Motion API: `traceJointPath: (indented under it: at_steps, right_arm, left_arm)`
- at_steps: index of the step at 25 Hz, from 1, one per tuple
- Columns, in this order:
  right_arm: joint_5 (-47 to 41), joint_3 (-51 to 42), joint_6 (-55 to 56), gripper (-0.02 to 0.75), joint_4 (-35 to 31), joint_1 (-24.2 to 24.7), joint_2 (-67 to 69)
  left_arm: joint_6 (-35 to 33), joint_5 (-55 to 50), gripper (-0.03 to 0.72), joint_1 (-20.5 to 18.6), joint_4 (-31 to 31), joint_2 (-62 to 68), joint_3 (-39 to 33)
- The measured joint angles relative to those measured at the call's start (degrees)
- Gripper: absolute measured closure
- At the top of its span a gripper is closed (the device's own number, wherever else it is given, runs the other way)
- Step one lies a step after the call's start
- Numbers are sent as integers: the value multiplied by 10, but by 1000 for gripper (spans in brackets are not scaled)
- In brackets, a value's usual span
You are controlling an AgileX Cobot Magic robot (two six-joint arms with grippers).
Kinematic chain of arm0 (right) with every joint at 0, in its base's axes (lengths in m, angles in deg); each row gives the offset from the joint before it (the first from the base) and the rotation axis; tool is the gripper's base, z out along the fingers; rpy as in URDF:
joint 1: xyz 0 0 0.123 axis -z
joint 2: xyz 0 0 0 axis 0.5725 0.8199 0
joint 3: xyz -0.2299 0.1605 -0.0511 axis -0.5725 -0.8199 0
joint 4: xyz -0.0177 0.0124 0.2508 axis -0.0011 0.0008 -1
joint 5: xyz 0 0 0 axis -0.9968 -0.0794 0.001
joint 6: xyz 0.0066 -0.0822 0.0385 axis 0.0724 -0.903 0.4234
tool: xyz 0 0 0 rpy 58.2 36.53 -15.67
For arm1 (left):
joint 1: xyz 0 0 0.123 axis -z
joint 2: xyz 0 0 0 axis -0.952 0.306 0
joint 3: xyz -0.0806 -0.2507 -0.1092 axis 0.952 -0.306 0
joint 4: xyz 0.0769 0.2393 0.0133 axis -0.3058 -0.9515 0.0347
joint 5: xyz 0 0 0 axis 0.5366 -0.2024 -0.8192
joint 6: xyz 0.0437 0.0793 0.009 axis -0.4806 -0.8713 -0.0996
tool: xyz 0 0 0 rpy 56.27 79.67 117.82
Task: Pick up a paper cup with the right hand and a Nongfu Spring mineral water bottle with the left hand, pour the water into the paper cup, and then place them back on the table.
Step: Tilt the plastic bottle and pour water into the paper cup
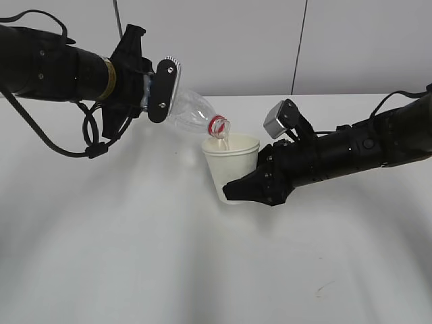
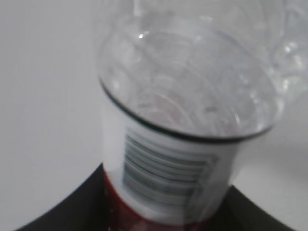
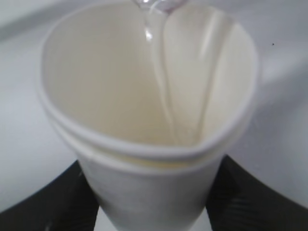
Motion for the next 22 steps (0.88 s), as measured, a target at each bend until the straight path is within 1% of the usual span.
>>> traceJointPath:
  at_steps: [3, 8, 22]
  right_arm:
    - [0, 0, 0, 301, 1, 0, 0]
    - [0, 0, 6, 301, 24, 0, 0]
    - [6, 0, 12, 301, 28, 0, 0]
  left_arm:
    - [0, 0, 384, 0, -3, 0, 0]
    - [0, 0, 386, 0, -5, 0, 0]
    - [0, 0, 386, 0, -7, 0, 0]
